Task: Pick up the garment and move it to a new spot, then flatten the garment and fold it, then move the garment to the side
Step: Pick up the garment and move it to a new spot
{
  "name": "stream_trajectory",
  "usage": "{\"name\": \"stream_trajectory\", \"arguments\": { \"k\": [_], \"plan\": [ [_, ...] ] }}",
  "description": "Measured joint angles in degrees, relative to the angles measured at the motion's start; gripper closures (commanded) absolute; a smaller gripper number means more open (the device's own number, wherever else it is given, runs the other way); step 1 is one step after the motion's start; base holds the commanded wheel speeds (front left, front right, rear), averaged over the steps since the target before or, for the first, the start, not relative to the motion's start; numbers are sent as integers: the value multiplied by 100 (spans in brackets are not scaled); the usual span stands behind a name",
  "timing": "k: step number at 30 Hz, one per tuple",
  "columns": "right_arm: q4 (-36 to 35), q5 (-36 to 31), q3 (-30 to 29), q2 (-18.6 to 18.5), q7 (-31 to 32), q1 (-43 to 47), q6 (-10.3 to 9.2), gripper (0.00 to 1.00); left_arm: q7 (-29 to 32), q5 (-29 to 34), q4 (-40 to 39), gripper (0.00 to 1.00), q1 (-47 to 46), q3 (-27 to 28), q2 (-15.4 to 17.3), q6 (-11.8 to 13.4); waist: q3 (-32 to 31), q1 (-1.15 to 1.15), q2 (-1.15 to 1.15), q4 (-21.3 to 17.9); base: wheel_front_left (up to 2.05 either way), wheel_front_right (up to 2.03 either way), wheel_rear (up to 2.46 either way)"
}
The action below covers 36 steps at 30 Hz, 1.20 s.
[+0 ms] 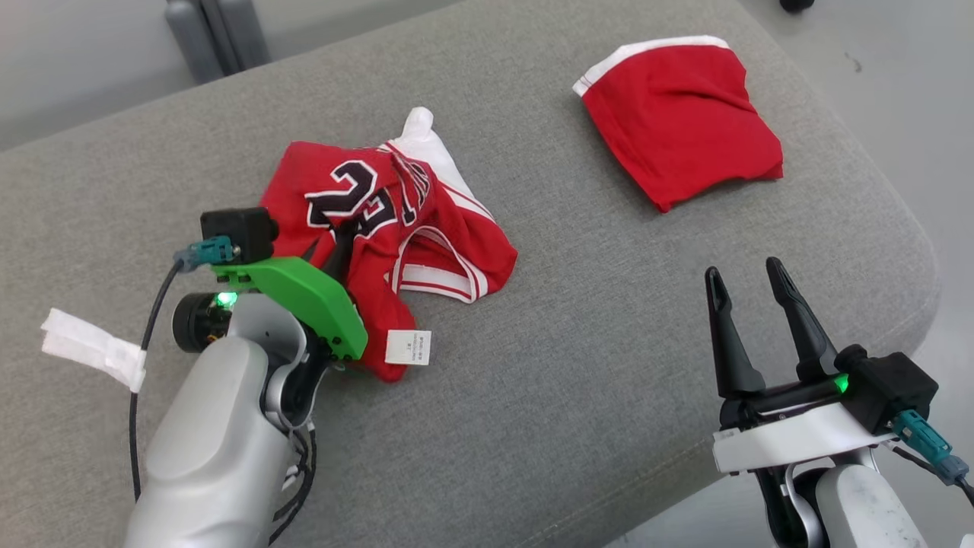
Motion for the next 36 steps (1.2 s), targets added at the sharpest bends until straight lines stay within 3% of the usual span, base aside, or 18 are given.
{"name": "stream_trajectory", "arguments": {
  "k": [2, 3, 4, 9, 13, 16, 21, 28, 36],
  "plan": [
    [15, -5, -16, 14, 0, -2, -1, 0, -237, 133, 242, 100, 3, -75, 4, -7, 119, 0, 0, -40, 0, 0, 0],
    [22, -19, -7, 14, 0, -4, -1, 0, -401, 227, 372, 83, -7, -123, 4, 2, 171, 0, 0, -48, 0, 0, 0],
    [36, -35, 1, 13, 0, -5, -1, 0, -515, 358, 499, 0, -27, -211, 4, 8, 199, 0, 0, -35, 0, 0, 0],
    [85, -73, 0, -60, 0, 8, 0, 0, -1518, 927, 721, 0, -101, -497, -46, 200, 190, 0, 0, 105, 0, 0, 0],
    [141, -88, 45, -142, 0, 139, 0, 0, -2054, 1277, 619, 0, -27, -614, -107, 506, 62, 0, 0, 279, 0, 0, 0],
    [209, -88, 77, -163, 0, 268, -1, 0, -2118, 1481, 252, 0, 319, -545, -129, 743, -76, 0, 0, 466, 0, 0, 0],
    [294, -96, 89, -141, 0, 490, -1, 0, -2145, 1824, -1225, 0, 1438, -2, -135, 1051, -417, 0, 0, 892, 0, 0, 0],
    [377, -97, 97, -66, 0, 630, -1, 0, -2153, 2437, -2610, 0, 2920, 470, -159, 944, -948, 0, 0, 1611, 0, 0, 0],
    [405, -103, 46, -11, 0, 895, -1, 0, -2153, 2939, -3311, 0, 4049, 727, -324, 817, -1505, 0, 0, 2084, 0, 0, 0]
  ]
}}
